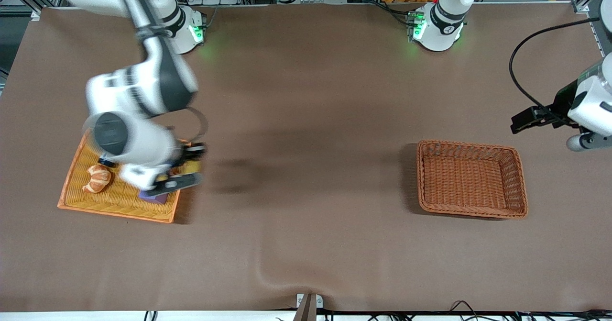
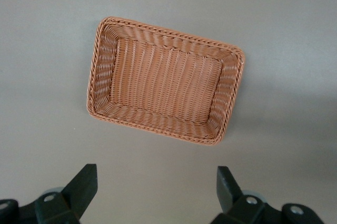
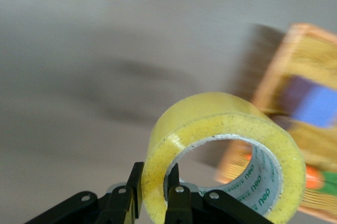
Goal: Transfer tape with both arms
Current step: 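Lift the tape with the right gripper while the left gripper approaches, then set the tape down, open the right gripper while the left gripper reaches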
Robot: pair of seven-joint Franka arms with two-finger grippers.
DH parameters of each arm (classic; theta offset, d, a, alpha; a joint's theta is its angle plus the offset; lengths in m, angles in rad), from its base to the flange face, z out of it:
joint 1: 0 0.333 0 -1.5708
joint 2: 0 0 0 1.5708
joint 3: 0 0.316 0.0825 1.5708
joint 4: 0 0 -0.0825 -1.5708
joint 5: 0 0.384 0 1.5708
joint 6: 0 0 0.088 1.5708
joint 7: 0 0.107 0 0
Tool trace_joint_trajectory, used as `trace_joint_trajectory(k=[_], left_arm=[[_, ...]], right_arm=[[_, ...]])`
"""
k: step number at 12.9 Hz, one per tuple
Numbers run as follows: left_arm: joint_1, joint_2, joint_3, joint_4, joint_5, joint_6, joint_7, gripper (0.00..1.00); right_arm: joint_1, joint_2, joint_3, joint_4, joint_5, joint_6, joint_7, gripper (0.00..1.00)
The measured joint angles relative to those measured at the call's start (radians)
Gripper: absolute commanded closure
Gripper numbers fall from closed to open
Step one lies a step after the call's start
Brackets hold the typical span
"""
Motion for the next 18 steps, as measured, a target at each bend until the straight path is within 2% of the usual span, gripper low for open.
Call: trace_joint_trajectory(k=[2,4,7,8,9,10,12,14,16,18], left_arm=[[0.012,0.007,0.001,-0.001,0.000,0.001,0.000,0.00],[0.025,0.007,0.002,-0.010,0.000,0.001,0.000,0.00],[0.028,0.011,0.001,-0.094,0.000,0.089,0.000,0.00],[0.028,0.014,-0.001,-0.145,0.000,0.154,0.000,0.00],[0.027,0.017,-0.005,-0.202,0.000,0.230,0.000,0.00],[0.026,0.020,-0.009,-0.257,0.000,0.301,0.000,0.00],[0.020,0.028,-0.017,-0.336,-0.003,0.394,0.000,0.00],[0.016,0.038,-0.041,-0.371,-0.023,0.428,-0.006,0.00],[0.013,0.052,-0.092,-0.378,-0.031,0.431,-0.085,0.00],[0.000,0.079,-0.160,-0.379,-0.032,0.451,-0.227,0.00]], right_arm=[[0.153,0.081,0.001,0.005,0.084,0.180,0.205,1.00],[0.262,0.187,0.000,0.046,0.159,0.335,0.318,1.00],[0.337,0.340,-0.002,0.169,0.235,0.407,0.383,1.00],[0.346,0.369,-0.002,0.195,0.248,0.408,0.390,0.78],[0.353,0.388,-0.002,0.209,0.251,0.411,0.407,0.27],[0.361,0.399,-0.002,0.216,0.251,0.421,0.428,0.00],[0.370,0.403,-0.004,0.228,0.251,0.436,0.444,0.00],[0.364,0.390,-0.020,0.255,0.251,0.416,0.449,0.00],[0.333,0.334,-0.053,0.278,0.236,0.275,0.438,0.00],[0.296,0.230,-0.120,0.285,0.187,0.095,0.359,0.00]])
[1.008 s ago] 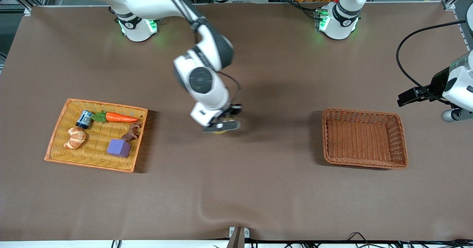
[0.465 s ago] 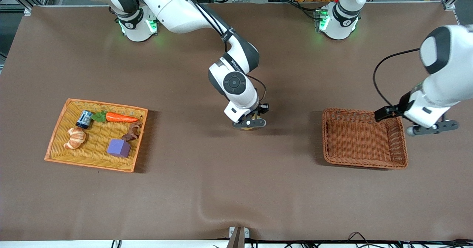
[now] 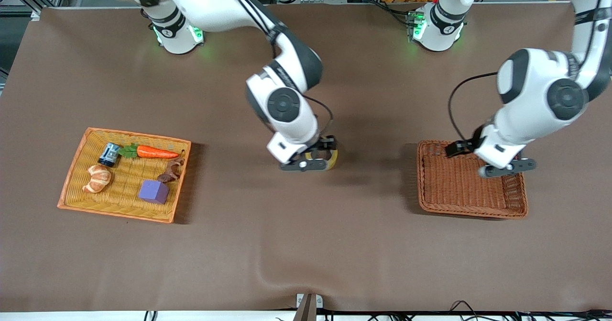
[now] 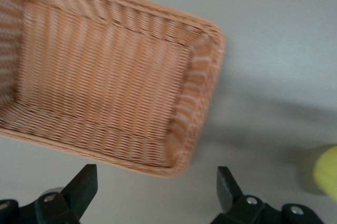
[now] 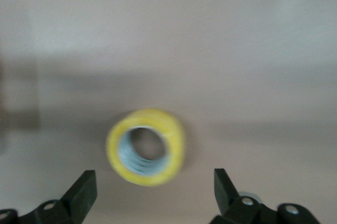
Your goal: Transfer tape with both arms
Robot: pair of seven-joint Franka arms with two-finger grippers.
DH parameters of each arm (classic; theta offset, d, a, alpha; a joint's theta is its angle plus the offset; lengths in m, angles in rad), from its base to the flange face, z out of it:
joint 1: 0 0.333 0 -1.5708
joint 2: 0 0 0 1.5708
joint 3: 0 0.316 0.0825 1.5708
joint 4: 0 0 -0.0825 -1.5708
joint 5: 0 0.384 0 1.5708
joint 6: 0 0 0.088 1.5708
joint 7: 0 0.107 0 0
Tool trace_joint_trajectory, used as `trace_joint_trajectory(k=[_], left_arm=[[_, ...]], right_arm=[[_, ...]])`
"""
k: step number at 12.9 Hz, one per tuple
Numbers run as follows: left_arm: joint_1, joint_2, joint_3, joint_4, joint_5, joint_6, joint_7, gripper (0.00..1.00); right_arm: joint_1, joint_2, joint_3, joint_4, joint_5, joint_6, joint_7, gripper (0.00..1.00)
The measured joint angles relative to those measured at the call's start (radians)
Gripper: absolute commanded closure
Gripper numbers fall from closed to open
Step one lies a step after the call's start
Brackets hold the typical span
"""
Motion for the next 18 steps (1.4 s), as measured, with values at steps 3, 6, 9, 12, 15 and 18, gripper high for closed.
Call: trace_joint_trajectory(k=[3,6,9,12,15,18], left_arm=[[-0.075,0.051,-0.029,0.000,0.000,0.069,-0.167,0.00],[-0.180,0.108,-0.030,0.014,0.000,0.131,-0.332,0.00],[-0.272,0.182,-0.030,0.086,0.000,0.140,-0.469,0.00],[-0.308,0.232,-0.029,0.137,0.000,0.140,-0.487,0.00],[-0.335,0.289,-0.029,0.189,0.000,0.140,-0.550,0.00],[-0.384,0.347,-0.029,0.244,0.000,0.141,-0.622,0.00]], right_arm=[[-0.134,-0.174,-0.065,-0.054,-0.020,-0.197,-0.129,0.00],[-0.326,-0.289,-0.072,-0.140,-0.046,-0.255,-0.339,0.00],[-0.440,-0.396,-0.075,-0.243,-0.158,-0.264,-0.526,0.00],[-0.553,-0.502,-0.077,-0.354,-0.181,-0.269,-0.690,0.00],[-0.611,-0.591,-0.078,-0.446,-0.209,-0.271,-0.724,0.00],[-0.617,-0.701,-0.076,-0.593,-0.216,-0.242,-0.723,0.00]])
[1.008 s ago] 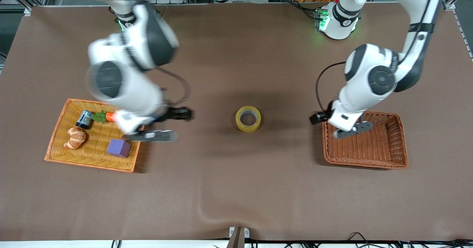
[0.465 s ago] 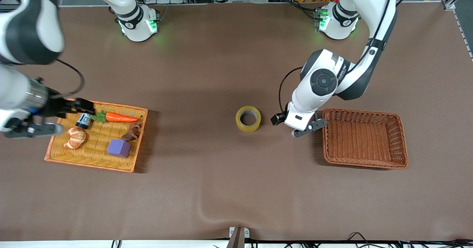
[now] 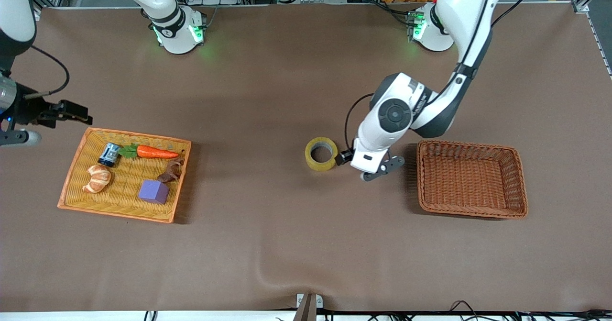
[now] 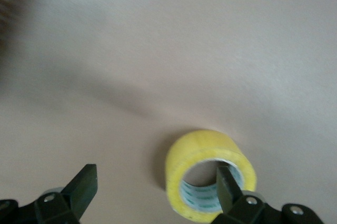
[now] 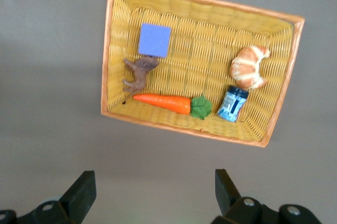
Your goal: Transfer tape with both arms
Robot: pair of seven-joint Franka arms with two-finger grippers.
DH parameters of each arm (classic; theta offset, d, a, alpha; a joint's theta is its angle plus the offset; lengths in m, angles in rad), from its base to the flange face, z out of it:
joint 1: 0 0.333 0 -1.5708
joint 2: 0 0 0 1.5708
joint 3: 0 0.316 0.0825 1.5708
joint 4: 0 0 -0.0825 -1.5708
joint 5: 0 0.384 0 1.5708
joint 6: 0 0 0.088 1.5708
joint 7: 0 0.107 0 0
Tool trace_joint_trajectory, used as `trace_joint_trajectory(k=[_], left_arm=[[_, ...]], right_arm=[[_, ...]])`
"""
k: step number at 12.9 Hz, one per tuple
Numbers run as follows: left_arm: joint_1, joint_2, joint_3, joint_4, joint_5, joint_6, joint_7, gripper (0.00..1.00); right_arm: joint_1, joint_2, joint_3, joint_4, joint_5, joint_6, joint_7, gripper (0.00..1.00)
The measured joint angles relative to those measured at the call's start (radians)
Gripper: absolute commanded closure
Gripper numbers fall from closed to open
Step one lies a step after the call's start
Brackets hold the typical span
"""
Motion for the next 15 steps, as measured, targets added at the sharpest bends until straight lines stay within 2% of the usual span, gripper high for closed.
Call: trace_joint_trajectory(k=[2,5,9,13,15], left_arm=[[-0.020,0.024,0.000,0.029,0.000,0.000,-0.031,0.00],[-0.024,0.032,0.001,0.036,0.000,0.000,-0.041,0.00],[-0.052,0.051,0.001,0.036,0.033,-0.001,-0.082,0.00],[-0.092,0.080,0.001,0.036,0.084,-0.001,-0.142,0.00],[-0.109,0.090,0.002,0.036,0.085,-0.001,-0.165,0.00]], right_arm=[[0.000,-0.050,0.001,-0.045,-0.001,0.013,0.049,0.00],[0.000,-0.072,0.007,-0.020,-0.003,-0.010,0.177,0.00],[-0.018,-0.046,0.004,0.056,-0.024,-0.026,0.024,0.00],[-0.096,0.005,0.004,0.137,0.057,-0.037,-0.022,0.00],[-0.109,0.007,0.004,0.151,0.065,-0.043,-0.002,0.00]])
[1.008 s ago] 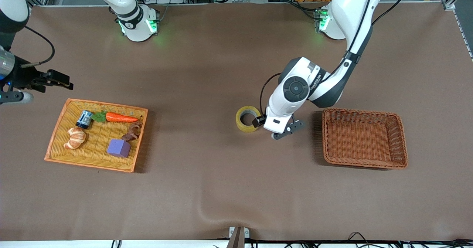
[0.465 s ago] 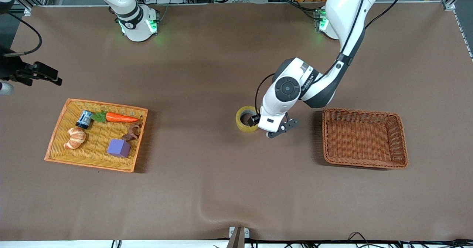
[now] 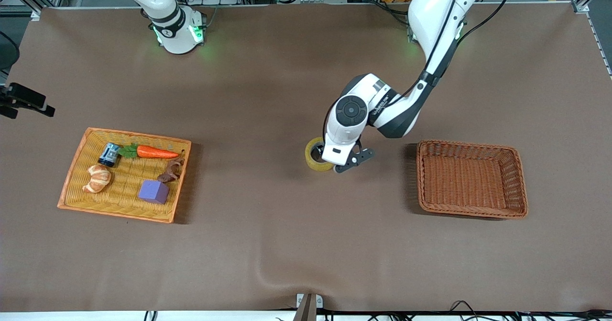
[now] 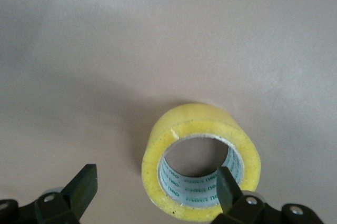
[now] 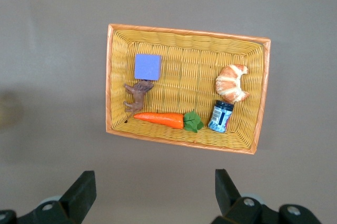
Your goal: Transfer tape with both arms
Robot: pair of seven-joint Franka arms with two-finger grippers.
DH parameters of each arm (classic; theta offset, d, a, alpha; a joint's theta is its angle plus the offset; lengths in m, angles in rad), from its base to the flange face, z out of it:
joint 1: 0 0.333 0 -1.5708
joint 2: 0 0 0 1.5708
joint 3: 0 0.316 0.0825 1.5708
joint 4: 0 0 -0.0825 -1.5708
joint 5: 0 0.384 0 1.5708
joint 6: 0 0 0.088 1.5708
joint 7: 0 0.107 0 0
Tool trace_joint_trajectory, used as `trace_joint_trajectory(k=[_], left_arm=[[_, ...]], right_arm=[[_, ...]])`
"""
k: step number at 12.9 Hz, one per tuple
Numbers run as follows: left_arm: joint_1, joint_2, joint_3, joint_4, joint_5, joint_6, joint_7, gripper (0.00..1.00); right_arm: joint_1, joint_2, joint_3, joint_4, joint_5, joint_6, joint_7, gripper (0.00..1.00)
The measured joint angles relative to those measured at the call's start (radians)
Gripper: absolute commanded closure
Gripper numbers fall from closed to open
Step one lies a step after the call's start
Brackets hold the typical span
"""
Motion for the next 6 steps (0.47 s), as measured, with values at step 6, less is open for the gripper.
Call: trace_joint_trajectory(k=[6], left_arm=[[-0.035,0.038,0.006,0.000,0.016,0.000,-0.035,0.18]], right_arm=[[0.045,0.019,0.021,0.019,-0.129,0.002,0.066,0.00]])
